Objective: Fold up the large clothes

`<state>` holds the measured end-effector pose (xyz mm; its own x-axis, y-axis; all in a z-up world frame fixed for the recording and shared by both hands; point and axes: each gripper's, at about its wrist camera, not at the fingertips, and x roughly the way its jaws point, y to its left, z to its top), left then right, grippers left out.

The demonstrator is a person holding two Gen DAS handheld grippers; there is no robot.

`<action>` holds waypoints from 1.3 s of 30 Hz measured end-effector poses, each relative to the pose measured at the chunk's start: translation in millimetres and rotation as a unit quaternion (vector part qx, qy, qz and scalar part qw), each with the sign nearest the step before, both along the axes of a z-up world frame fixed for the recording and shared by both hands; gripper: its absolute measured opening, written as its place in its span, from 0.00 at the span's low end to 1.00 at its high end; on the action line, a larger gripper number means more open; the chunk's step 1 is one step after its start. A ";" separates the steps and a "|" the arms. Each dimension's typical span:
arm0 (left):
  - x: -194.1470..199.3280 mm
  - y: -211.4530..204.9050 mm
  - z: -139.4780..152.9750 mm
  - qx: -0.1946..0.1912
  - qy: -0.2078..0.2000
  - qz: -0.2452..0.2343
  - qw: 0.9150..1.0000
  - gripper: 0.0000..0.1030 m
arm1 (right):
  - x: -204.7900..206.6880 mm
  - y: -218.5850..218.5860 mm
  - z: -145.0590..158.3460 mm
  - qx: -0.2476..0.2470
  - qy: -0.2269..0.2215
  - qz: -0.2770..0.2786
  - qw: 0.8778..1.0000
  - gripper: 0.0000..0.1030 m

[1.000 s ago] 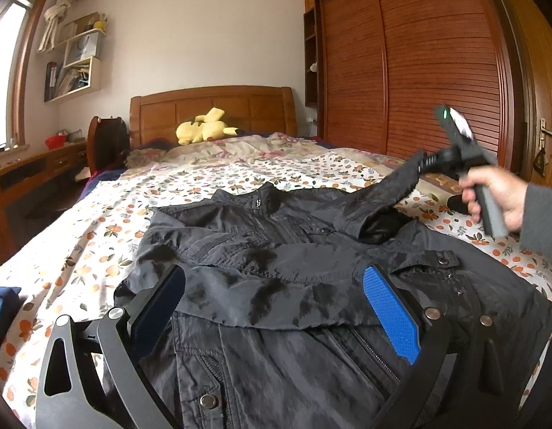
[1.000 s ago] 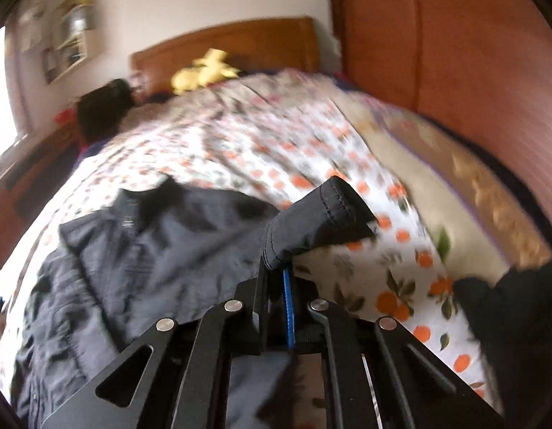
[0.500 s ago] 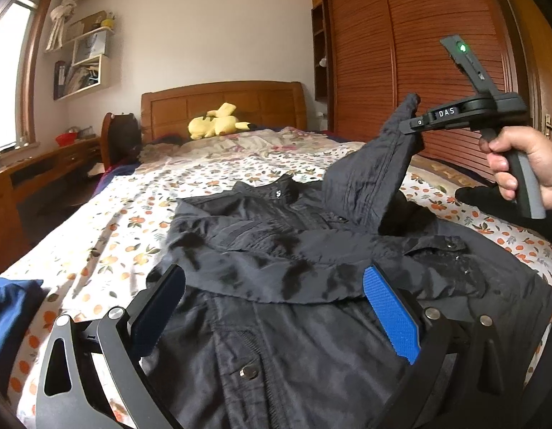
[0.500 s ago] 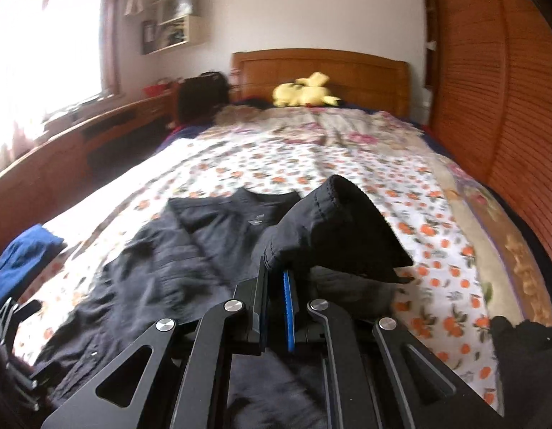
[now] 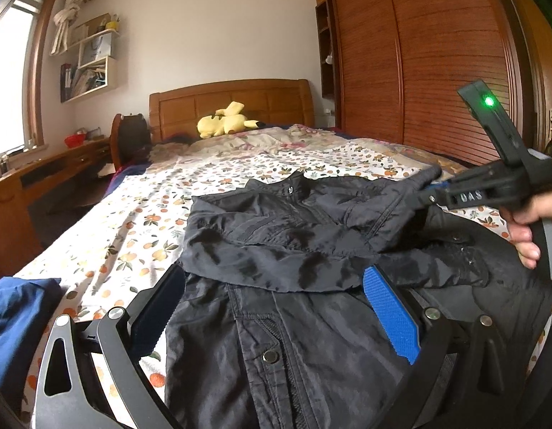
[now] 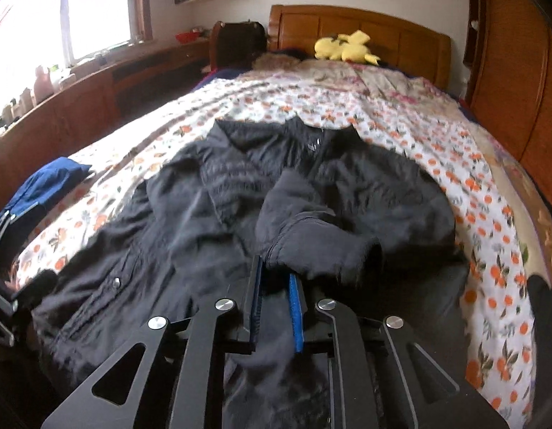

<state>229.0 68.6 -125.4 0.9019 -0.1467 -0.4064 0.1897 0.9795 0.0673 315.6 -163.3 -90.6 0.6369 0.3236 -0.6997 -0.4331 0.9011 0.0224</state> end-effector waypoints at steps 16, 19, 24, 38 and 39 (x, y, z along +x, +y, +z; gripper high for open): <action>2.6 -39.2 -7.3 0.029 0.012 -0.024 0.999 0.98 | -66.8 -48.3 -27.2 -0.033 -0.001 -0.028 0.999 0.44; 6.4 -52.8 -9.8 0.032 0.017 -0.033 0.999 0.98 | -71.0 -57.0 -33.6 -0.043 -0.002 -0.034 0.998 0.45; 20.7 -84.2 -14.7 0.036 0.031 -0.062 0.997 0.98 | -77.4 -68.5 -39.3 -0.055 -0.008 -0.035 0.998 0.46; 78.1 -161.2 -48.0 0.059 0.104 -0.127 0.985 0.54 | -68.3 -86.0 -56.5 -0.036 -0.014 -0.055 0.998 0.49; 81.5 -161.6 -48.4 0.060 0.106 -0.126 0.985 0.46 | -66.7 -85.9 -55.5 -0.034 -0.018 -0.055 0.998 0.49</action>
